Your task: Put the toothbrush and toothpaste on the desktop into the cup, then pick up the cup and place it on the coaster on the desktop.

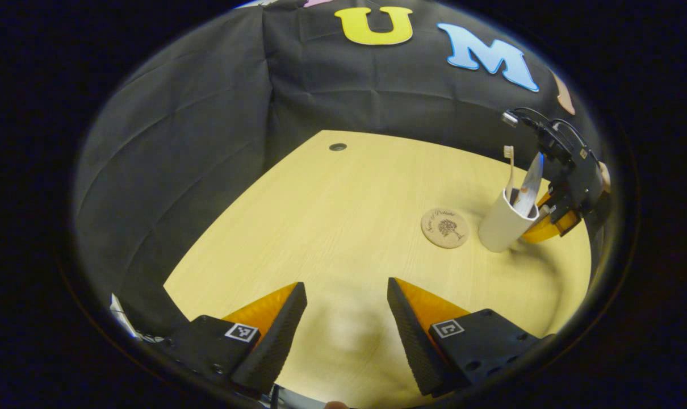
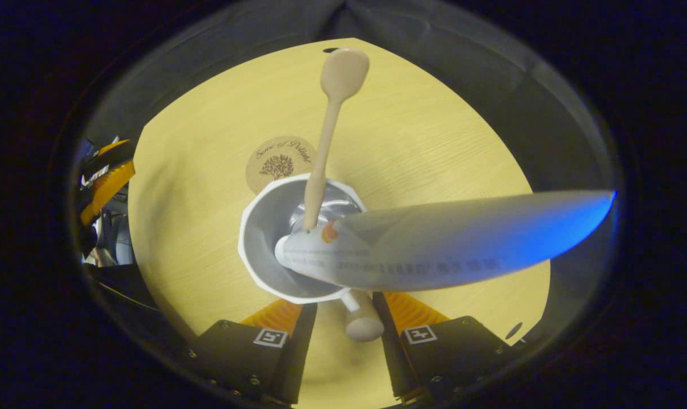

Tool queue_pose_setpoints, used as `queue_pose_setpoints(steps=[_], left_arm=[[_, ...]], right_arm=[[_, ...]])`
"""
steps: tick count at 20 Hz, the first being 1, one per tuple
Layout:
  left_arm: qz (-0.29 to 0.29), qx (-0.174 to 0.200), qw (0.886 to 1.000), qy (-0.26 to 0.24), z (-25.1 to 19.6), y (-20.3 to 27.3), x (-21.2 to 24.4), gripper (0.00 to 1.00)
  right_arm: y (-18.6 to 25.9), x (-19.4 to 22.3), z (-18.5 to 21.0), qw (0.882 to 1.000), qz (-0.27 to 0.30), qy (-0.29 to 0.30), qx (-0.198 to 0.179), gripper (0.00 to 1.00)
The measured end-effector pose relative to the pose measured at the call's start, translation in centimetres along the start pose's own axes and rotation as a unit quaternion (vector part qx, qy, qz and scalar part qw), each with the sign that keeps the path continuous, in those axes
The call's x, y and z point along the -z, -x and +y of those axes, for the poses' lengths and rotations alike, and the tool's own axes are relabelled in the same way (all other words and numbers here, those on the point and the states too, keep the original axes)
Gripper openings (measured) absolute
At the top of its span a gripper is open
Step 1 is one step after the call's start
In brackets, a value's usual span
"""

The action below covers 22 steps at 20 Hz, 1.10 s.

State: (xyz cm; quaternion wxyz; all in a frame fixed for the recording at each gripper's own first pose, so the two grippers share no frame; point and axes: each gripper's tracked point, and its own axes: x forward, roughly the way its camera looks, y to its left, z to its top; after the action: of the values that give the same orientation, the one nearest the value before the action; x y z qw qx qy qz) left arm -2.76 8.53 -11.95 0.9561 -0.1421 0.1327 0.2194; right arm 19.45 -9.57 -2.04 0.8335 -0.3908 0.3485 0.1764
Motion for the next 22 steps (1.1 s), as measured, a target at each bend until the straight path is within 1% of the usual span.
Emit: queue_pose_setpoints(steps=[1,2,3,4,5,6,7,9,10,15,17,20,22], left_arm=[[0.001,0.001,1.0,0.0,-0.1,-0.1,0.0,0.95],[0.002,0.001,1.0,0.0,-0.5,-0.2,-0.2,0.95],[0.003,0.002,1.0,-0.002,-0.6,-0.2,-0.2,0.95],[0.004,0.003,1.0,-0.003,-0.7,-0.2,-0.1,0.95],[0.005,0.004,1.0,-0.004,-0.8,-0.3,-0.1,0.95],[0.005,0.005,1.0,-0.006,-0.8,-0.3,-0.1,0.95],[0.005,0.005,1.0,-0.007,-0.8,-0.4,-0.1,0.95],[0.006,0.008,1.0,-0.009,-1.1,-0.6,-0.3,0.95],[0.006,0.009,1.0,-0.01,-1.2,-0.6,-0.4,0.95],[0.006,0.014,1.0,-0.013,-1.6,-1.1,-0.4,0.95],[0.005,0.015,1.0,-0.012,-1.5,-1.1,-0.3,0.95],[0.005,0.014,1.0,-0.009,-1.3,-1.0,-0.4,0.95],[0.004,0.011,1.0,-0.006,-1.0,-0.9,-0.5,0.95]], right_arm=[[0.2,-0.5,-0.5,1.0,-0.001,0.0,0.01,0.63],[0.2,-0.4,-0.9,1.0,-0.009,-0.005,0.01,0.44],[0.5,-0.3,-0.9,1.0,-0.003,-0.013,0.004,0.25],[0.0,-0.1,-0.8,1.0,0.002,-0.02,-0.002,0.29],[0.1,-0.2,-0.9,1.0,0.0,-0.021,-0.002,0.29],[0.0,-0.1,-0.9,1.0,0.0,-0.019,0.0,0.24],[0.4,-0.1,-0.8,1.0,0.001,-0.016,0.0,0.23],[-0.3,0.0,-0.9,1.0,0.0,-0.011,0.004,0.23],[0.3,-0.1,-0.8,1.0,0.0,-0.009,0.003,0.19],[0.2,-0.1,-0.6,1.0,-0.002,-0.014,0.001,0.19],[0.5,-0.3,-0.3,1.0,-0.009,-0.025,-0.002,0.18],[0.6,-0.4,-0.1,1.0,-0.014,-0.023,0.0,0.18],[0.6,-0.4,0.4,0.999,-0.017,-0.033,-0.004,0.19]])
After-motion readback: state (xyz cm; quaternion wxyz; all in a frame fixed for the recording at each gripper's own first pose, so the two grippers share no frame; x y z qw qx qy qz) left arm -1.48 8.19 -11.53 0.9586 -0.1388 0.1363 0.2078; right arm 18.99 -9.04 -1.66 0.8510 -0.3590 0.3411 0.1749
